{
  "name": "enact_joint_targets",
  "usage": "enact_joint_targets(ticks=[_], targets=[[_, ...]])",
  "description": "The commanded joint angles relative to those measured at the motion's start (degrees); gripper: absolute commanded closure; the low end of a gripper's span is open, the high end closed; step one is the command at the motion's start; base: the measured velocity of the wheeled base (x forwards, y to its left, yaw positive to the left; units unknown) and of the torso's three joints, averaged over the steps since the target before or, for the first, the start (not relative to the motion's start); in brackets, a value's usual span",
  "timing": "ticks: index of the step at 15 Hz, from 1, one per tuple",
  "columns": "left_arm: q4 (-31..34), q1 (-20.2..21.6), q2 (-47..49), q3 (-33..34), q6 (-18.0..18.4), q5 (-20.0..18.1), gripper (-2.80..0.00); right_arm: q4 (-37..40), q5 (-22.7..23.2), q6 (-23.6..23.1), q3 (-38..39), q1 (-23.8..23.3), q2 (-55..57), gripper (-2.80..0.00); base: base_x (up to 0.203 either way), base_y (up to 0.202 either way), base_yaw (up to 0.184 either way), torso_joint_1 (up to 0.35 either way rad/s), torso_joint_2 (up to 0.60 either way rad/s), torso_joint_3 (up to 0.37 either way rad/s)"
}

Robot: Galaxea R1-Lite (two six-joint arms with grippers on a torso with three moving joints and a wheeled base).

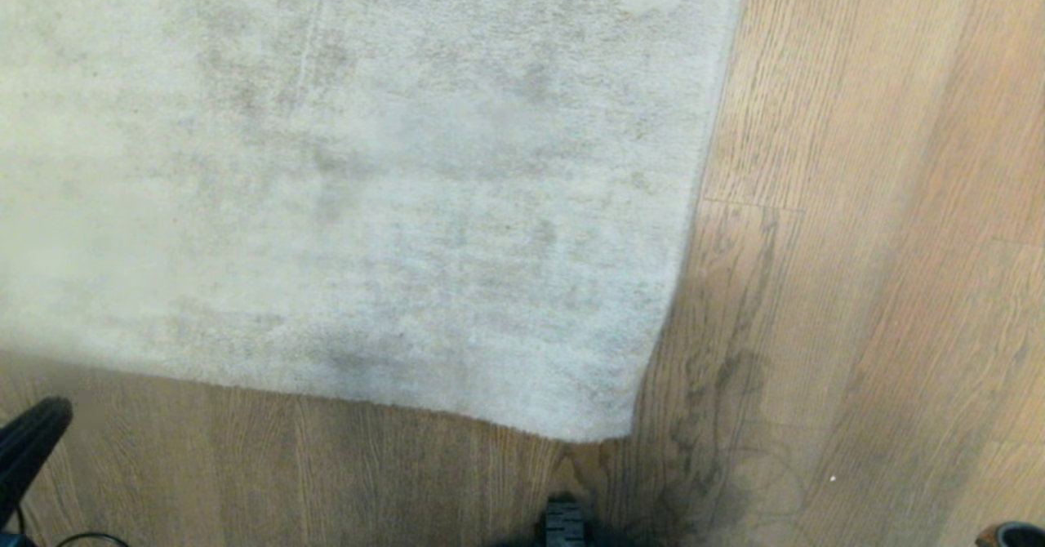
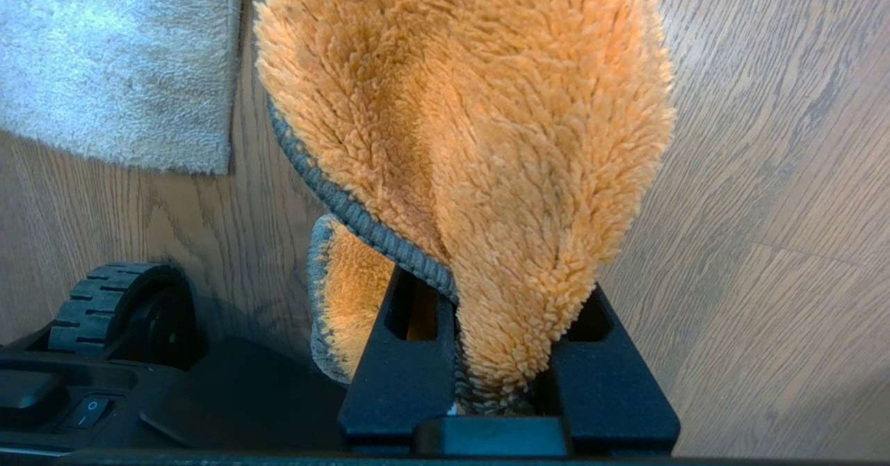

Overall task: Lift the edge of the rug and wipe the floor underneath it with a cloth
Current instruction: Put down the rag

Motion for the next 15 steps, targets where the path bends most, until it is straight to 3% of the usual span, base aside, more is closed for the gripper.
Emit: enact_joint_targets(ticks=[1,3,6,11,15], targets=[[1.4,0.3,-7.6,1.8,0.4,0.1,0.00,0.0,0.0,0.0,0.0,0.0,0.1,0.00,0.000,0.000,0.000,0.000,0.00,0.000],[6.0,-0.3,-12.6,3.5,1.0,0.1,0.00,0.0,0.0,0.0,0.0,0.0,0.1,0.00,0.000,0.000,0.000,0.000,0.00,0.000],[17.9,-0.6,-18.8,3.8,1.1,-0.3,0.00,0.0,0.0,0.0,0.0,0.0,0.1,0.00,0.000,0.000,0.000,0.000,0.00,0.000],[29.8,2.8,-27.4,3.9,0.3,-2.7,0.00,0.0,0.0,0.0,0.0,0.0,0.1,0.00,0.000,0.000,0.000,0.000,0.00,0.000],[32.3,3.2,-33.1,3.9,-0.6,-3.0,0.00,0.0,0.0,0.0,0.0,0.0,0.1,0.00,0.000,0.000,0.000,0.000,0.00,0.000]])
